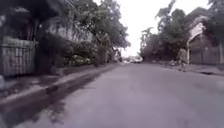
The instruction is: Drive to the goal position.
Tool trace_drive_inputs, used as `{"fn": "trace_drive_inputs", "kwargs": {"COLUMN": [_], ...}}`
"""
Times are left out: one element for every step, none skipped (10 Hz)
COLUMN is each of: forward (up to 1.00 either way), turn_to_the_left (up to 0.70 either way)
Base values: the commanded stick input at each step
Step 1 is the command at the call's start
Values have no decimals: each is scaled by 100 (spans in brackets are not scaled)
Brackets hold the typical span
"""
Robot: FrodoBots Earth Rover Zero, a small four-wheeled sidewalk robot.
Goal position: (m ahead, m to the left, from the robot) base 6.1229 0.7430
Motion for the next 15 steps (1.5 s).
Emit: {"fn": "trace_drive_inputs", "kwargs": {"forward": [100, 100, 100, 100, 100, 100, 100, 100, 100, 100, 100, 100, 100, 100, 100], "turn_to_the_left": [-40, -40, 0, 0, 0, 0, 0, 0, 0, 0, 0, 0, 0, 0, 0]}}
